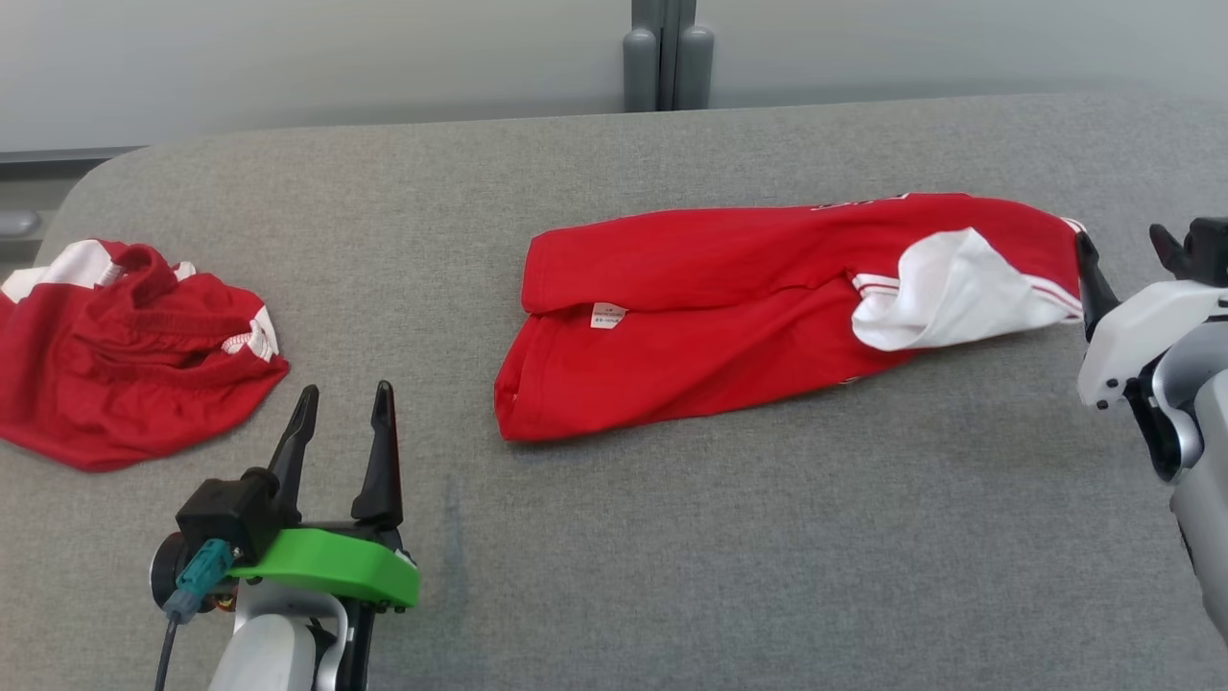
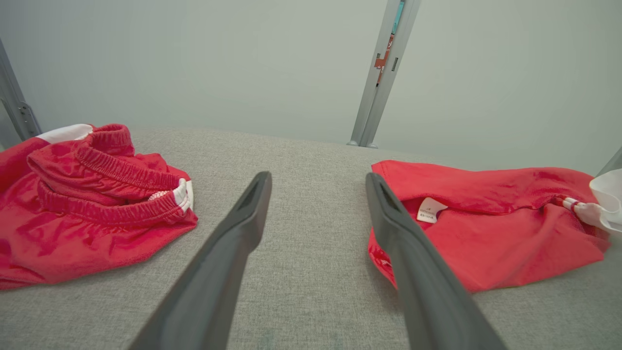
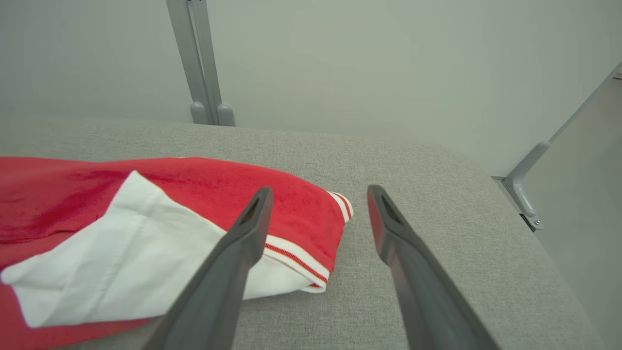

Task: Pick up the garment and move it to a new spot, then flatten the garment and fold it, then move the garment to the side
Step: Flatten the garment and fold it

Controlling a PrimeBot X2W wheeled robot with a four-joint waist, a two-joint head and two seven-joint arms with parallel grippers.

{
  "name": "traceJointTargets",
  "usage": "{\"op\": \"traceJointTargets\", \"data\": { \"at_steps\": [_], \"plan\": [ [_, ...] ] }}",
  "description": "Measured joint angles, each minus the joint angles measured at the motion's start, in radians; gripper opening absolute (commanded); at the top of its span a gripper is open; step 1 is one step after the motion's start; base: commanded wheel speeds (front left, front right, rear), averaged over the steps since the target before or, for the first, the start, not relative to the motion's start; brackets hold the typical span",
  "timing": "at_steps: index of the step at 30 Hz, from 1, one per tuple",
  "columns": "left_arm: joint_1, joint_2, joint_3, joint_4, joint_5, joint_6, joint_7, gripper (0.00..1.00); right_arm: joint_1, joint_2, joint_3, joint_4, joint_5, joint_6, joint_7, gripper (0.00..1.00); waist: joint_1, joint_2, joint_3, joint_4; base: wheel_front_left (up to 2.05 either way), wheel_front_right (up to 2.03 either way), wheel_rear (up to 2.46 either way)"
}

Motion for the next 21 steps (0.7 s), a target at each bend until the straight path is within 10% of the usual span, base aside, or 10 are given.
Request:
{"op": "traceJointTargets", "data": {
  "at_steps": [12, 21],
  "plan": [
    [-0.006, 0.003, -0.002, 0.004, -0.006, 0.002, 0.0, 1.0, 0.121, 0.144, -0.026, -0.188, -0.011, 0.0, 0.145, 1.0, 0.0, 0.0, -0.001, -0.005, 0.0, 0.0, 0.0],
    [-0.01, 0.002, -0.006, 0.002, -0.009, 0.002, 0.0, 1.0, 0.169, 0.26, -0.27, -0.249, -0.124, 0.0, 0.225, 1.0, 0.0, 0.0, 0.012, 0.011, 0.0, 0.0, 0.0]
  ]
}}
